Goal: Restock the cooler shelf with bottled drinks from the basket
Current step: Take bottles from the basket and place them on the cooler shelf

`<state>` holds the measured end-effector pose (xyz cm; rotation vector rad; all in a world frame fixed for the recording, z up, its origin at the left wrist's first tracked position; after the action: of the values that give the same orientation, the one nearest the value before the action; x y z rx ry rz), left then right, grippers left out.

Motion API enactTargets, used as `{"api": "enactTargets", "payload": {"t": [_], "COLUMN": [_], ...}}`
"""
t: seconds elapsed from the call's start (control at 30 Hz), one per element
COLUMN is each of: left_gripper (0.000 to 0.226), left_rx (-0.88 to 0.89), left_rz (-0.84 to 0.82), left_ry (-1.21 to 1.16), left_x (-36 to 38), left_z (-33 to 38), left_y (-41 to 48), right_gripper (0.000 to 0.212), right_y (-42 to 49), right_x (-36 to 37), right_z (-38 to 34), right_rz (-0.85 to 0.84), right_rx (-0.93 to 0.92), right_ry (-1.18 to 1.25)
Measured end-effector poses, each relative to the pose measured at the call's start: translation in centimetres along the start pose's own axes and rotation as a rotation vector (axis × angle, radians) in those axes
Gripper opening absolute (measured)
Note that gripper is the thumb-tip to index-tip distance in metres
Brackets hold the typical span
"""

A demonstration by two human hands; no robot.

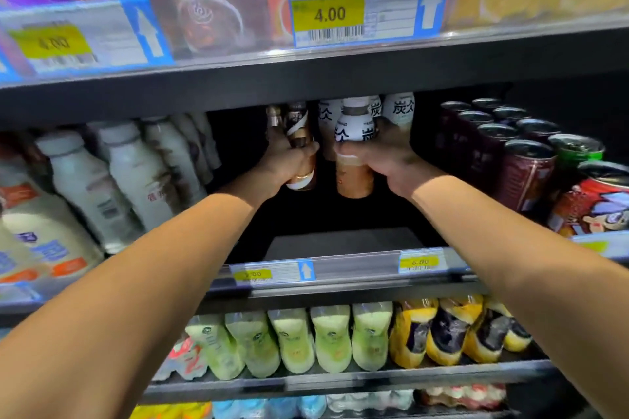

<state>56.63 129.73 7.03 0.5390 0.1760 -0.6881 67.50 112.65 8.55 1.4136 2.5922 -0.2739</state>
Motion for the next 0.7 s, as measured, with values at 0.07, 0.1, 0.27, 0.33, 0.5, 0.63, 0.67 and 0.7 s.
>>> {"api": "enactTargets", "payload": {"t": [0.07, 0.1, 0.27, 0.33, 0.5, 0.63, 0.67, 0.7], "left_gripper": [0.066, 0.064, 0.061, 0.058, 0.076, 0.072, 0.068, 0.066], "left_rx": [0.033, 0.056, 0.073, 0.078, -0.003, -0.062, -0.055, -0.035], "left_rz": [-0.024, -0.028, -0.017, -0.019, 0.105, 0.148, 0.152, 0.158], "left_ry": [0.015, 0.029, 0.123, 0.204, 0.306, 0.345, 0.363, 0.385], "left_x": [0.1, 0.1, -0.7, -0.8, -1.7, -1.7, -1.6, -1.6], "left_z": [-0.2, -0.3, -1.6, -1.7, -2.7, -3.6, -3.4, -3.1], "left_y": [0.8, 1.2, 2.8, 3.2, 4.3, 4.8, 4.9, 4.9], "right_gripper": [0.092, 0.09, 0.077, 0.086, 0.09, 0.081, 0.08, 0.078], "right_y": [0.7, 0.7, 1.5, 2.1, 3.6, 4.3, 4.5, 4.6], "right_x": [0.2, 0.2, 0.4, 0.7, 2.0, 2.4, 2.4, 2.5], "right_z": [0.1, 0.0, -0.1, -0.1, 0.1, 0.4, 0.4, 0.4], "right_rz": [0.016, 0.019, 0.046, 0.079, 0.086, 0.065, 0.062, 0.063], "right_rx": [-0.025, -0.033, -0.03, -0.024, -0.002, 0.013, 0.017, 0.018], "right_ry": [-0.02, -0.028, -0.103, -0.135, -0.146, -0.127, -0.123, -0.131]}}
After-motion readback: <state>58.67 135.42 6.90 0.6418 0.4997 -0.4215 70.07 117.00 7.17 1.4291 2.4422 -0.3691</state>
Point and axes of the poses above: each hand's wrist, its own y-axis towards the middle knuckle, its own x-axis out of the palm, z = x × y, the point moved 10 cm from there along y, towards the middle knuckle, and after that the axes turned 14 degrees about x, right-handed, at the moved point
